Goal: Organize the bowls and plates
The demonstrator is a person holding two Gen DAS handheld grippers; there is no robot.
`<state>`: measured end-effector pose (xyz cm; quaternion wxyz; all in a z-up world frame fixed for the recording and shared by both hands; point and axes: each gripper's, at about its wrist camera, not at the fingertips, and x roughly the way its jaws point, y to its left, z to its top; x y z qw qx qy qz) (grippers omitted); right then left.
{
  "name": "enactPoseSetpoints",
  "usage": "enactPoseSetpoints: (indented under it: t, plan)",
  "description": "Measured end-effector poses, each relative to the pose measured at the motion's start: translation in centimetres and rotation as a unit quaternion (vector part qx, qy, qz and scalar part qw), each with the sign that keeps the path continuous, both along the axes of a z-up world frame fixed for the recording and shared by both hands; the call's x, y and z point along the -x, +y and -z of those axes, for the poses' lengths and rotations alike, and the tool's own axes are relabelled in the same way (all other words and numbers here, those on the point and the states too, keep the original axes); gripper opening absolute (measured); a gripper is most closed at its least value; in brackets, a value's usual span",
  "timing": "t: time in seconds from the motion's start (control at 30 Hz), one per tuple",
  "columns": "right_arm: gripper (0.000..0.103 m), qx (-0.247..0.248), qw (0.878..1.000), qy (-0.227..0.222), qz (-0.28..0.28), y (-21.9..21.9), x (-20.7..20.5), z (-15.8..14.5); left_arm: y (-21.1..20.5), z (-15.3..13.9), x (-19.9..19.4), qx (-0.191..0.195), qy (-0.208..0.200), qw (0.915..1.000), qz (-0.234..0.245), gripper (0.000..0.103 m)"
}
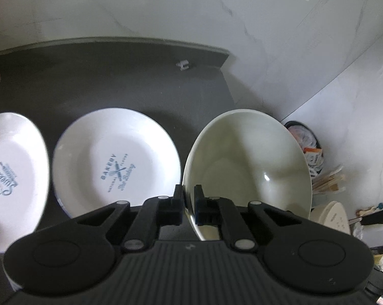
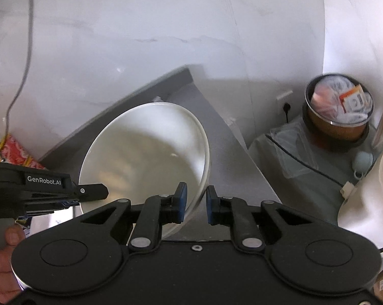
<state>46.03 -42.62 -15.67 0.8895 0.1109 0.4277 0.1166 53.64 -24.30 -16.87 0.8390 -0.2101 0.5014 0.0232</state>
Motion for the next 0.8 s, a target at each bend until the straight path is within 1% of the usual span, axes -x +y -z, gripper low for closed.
enactPoseSetpoints:
  t: [0.17, 0.37, 0.5, 0.8]
  plan:
    - [0.016, 0.01, 1.0, -0.026, -0.014, 1.3, 1.9, -2.2, 1.4, -2.0, 2.4, 0.007, -0.015, 0.9999, -0.002, 0.006]
    - [0.016, 0.009, 0.999, -0.035, -0.024, 2.5, 4.4, -3.6, 2.5, -3.7, 5.3, 0.0, -0.029, 0.9996, 0.0, 0.007]
    - [0.016, 0.009, 0.999, -0.035, -0.026, 3.4, 5.9, -4.1, 3.3, -4.0, 7.0, -0.001, -0.035, 0.9994, 0.004, 0.007]
    - [0.016, 0.023, 0.999, -0.033, -0.018, 5.3, 9.3, -4.4, 4.9, -3.8, 10.3, 0.007, -0.03, 0.9994, 0.019, 0.007]
